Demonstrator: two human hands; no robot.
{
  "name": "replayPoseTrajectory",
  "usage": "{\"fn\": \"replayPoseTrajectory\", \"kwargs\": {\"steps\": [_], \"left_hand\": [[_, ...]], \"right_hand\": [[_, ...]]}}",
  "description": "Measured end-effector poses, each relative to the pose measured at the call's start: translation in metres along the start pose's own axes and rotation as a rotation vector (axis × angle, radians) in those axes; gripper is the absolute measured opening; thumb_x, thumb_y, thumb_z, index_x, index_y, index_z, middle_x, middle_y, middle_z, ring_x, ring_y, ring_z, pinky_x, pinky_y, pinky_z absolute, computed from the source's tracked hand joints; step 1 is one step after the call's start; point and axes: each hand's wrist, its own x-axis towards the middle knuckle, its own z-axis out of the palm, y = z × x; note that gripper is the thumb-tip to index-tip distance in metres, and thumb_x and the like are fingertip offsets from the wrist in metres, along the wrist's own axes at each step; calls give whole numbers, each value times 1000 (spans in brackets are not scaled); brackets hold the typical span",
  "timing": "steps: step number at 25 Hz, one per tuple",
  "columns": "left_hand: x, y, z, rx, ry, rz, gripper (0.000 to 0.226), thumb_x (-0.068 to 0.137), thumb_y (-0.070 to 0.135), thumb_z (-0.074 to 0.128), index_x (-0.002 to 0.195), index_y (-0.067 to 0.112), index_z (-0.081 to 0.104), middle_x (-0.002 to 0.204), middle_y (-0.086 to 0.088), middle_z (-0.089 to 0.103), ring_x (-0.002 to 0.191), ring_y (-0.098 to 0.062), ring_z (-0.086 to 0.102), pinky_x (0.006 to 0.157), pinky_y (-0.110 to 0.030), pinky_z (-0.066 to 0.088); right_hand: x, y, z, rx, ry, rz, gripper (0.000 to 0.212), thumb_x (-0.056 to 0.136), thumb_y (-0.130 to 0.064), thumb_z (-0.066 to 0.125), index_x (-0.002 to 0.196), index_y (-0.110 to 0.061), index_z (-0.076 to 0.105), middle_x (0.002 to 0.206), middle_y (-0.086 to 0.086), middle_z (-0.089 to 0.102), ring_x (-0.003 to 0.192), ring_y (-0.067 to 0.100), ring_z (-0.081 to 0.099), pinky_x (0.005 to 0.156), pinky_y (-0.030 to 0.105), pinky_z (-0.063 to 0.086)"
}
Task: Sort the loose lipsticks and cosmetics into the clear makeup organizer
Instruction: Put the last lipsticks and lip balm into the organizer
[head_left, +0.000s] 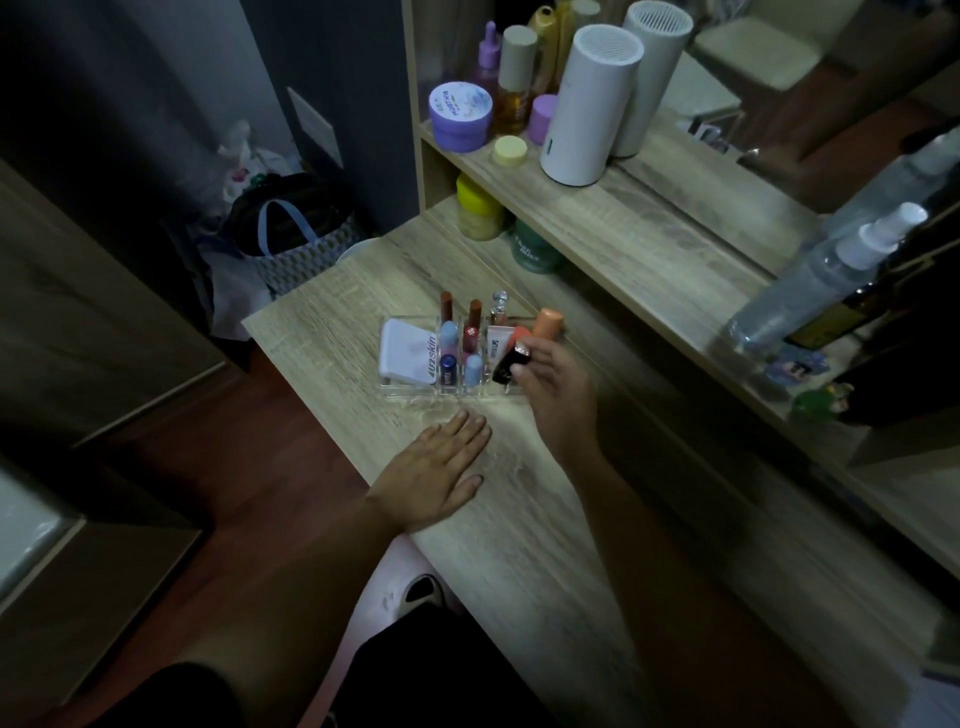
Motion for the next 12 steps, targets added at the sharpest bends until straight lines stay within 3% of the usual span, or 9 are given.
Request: {"fn": "replayPoseTrajectory", "kwargs": {"steps": [3, 5, 9, 12], "left_hand": [[0, 0, 0, 3, 21, 10, 59, 94, 38, 45, 144, 11, 29, 153, -9, 31, 142, -25, 16, 113, -47, 11], [0, -1, 1, -23, 0, -4, 59, 96, 39, 39, 146, 13, 23, 156, -7, 23, 142, -22, 5, 114, -44, 3], [0, 1, 1, -32, 14, -8, 59, 95, 39, 40, 146, 13, 25, 155, -7, 26, 142, -22, 7, 114, -43, 4], [0, 2, -2, -12, 37, 5, 58, 94, 38, 45, 144, 12, 31, 152, -9, 33, 141, -25, 17, 112, -46, 11]], "right_hand": [[4, 5, 9, -40, -1, -27, 32, 85, 1, 61, 117, -6, 60, 117, 16, 66, 98, 9, 63, 73, -1, 49], [3, 9, 13, -71, -13, -36, 34, 86, 2, 61, 118, -6, 60, 120, 16, 65, 101, 9, 62, 76, 0, 49], [5, 12, 19, -197, -9, -143, 33, 86, 4, 59, 119, 0, 59, 121, 19, 62, 108, 25, 62, 91, 36, 56], [3, 14, 23, -271, -12, -155, 32, 86, 5, 59, 117, 2, 60, 117, 20, 63, 104, 26, 63, 90, 42, 55]]}}
